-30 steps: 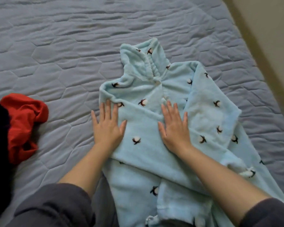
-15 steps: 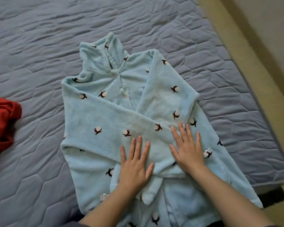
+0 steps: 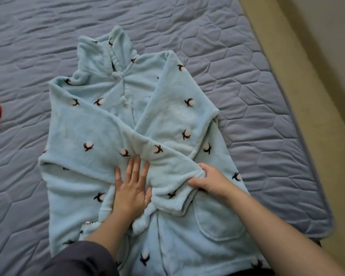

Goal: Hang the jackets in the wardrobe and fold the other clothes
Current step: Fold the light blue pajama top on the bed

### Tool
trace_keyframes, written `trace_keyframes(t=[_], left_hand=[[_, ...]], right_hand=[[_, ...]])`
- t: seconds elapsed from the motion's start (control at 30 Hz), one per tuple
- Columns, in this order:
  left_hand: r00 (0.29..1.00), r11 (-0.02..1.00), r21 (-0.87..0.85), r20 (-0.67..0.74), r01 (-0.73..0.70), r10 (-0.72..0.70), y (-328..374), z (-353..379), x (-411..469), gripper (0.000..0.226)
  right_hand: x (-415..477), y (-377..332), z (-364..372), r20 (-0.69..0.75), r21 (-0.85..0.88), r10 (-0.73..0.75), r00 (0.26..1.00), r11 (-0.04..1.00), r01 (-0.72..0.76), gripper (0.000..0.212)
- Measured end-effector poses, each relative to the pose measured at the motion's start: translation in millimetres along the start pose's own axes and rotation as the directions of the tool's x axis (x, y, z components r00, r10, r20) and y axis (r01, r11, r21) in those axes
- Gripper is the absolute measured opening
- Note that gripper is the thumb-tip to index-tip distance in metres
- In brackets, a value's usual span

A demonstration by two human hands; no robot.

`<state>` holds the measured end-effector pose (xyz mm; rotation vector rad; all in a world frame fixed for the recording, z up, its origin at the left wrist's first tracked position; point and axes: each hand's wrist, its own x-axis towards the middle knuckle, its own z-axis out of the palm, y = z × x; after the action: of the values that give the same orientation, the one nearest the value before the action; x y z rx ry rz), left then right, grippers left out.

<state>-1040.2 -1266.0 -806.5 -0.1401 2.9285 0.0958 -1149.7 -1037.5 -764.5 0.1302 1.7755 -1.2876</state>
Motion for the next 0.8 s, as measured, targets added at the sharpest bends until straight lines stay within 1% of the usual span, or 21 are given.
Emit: trace_keyframes(t=[0.07, 0.17, 0.2, 0.23, 0.27, 0.3, 0.33, 0.37, 0.43, 0.47, 0.53, 0.6, 0.67, 0.73, 0.77, 0.8], left_hand=[[1.000, 1.000, -0.010, -0.013, -0.003, 0.002, 3.4, -14.0, -6.2, 0.070], [0.991, 0.988, -0.152, -0.118, 0.040, -0.058, 19.8, -38.8, -24.6, 0.059], [0.984, 0.977, -0.210, -0.168, 0.024, -0.060, 29.6, -45.9, -34.0, 0.051], [0.977, 0.967, -0.255, -0.209, -0.013, -0.043, 41.2, -52.5, -43.1, 0.044], [0.975, 0.959, -0.279, -0.220, -0.047, -0.016, 54.2, -58.0, -51.3, 0.039], [0.982, 0.957, -0.283, -0.190, -0.062, 0.007, 67.3, -62.2, -56.4, 0.040], [0.990, 0.960, -0.275, -0.140, -0.048, 0.009, 80.1, -64.5, -58.9, 0.042], [0.995, 0.965, -0.262, -0.093, -0.005, -0.020, 91.3, -65.6, -58.2, 0.042], [0.994, 0.966, -0.237, -0.018, 0.102, -0.110, 108.1, -68.6, -52.0, 0.032], [0.989, 0.961, -0.239, -0.005, 0.142, -0.147, 113.4, -69.1, -49.6, 0.027], [0.984, 0.954, -0.247, -0.009, 0.168, -0.175, 119.3, -65.4, -53.3, 0.022], [0.985, 0.952, -0.255, 0.002, 0.169, -0.174, 121.1, -60.6, -66.5, 0.030], [0.985, 0.951, -0.255, 0.036, 0.175, -0.171, 120.8, -58.5, -85.0, 0.028], [0.979, 0.950, -0.240, 0.095, 0.197, -0.179, 117.3, -61.9, -100.1, 0.029], [0.978, 0.953, -0.231, 0.102, 0.199, -0.179, 113.0, -65.8, -105.9, 0.030], [0.980, 0.954, -0.229, 0.082, 0.195, -0.180, 106.7, -70.7, -110.2, 0.031]], right_hand=[[-9.0, 0.1, 1.1, -0.050, -0.044, 0.000, 0.999, 0.999, -0.002, 0.028], [-25.1, -0.8, -1.1, -0.105, 0.011, -0.002, 0.994, 1.000, 0.004, 0.035], [-30.4, -1.7, -0.4, -0.129, -0.027, -0.038, 0.991, 0.999, 0.034, 0.037], [-34.1, -2.8, 0.2, -0.160, -0.122, -0.096, 0.982, 0.989, 0.077, 0.038], [-36.6, -3.1, 1.1, -0.176, -0.249, -0.166, 0.970, 0.961, 0.119, 0.041], [-37.7, -3.4, 1.6, -0.177, -0.370, -0.230, 0.957, 0.916, 0.152, 0.043], [-37.8, -3.8, 1.9, -0.167, -0.466, -0.277, 0.946, 0.868, 0.172, 0.042], [-36.7, -3.8, 0.9, -0.152, -0.536, -0.310, 0.939, 0.824, 0.185, 0.040], [-33.5, -3.1, -2.8, -0.096, -0.660, -0.351, 0.931, 0.723, 0.204, 0.035], [-32.3, -3.1, -5.5, -0.064, -0.717, -0.361, 0.930, 0.665, 0.209, 0.035], [-32.6, -3.4, -10.8, -0.027, -0.796, -0.388, 0.921, 0.566, 0.215, 0.036], [-36.3, -2.3, -11.1, -0.001, -0.843, -0.424, 0.906, 0.487, 0.227, 0.032], [-39.9, -2.5, -4.7, 0.066, -0.899, -0.370, 0.927, 0.382, 0.216, 0.030], [-43.6, -3.3, 5.0, 0.103, -0.961, -0.266, 0.958, 0.222, 0.165, 0.040], [-46.7, -4.8, 8.6, 0.074, -0.980, -0.252, 0.965, 0.161, 0.117, 0.047], [-50.8, -8.4, 11.4, 0.027, -0.989, -0.264, 0.964, 0.133, 0.064, 0.054]])
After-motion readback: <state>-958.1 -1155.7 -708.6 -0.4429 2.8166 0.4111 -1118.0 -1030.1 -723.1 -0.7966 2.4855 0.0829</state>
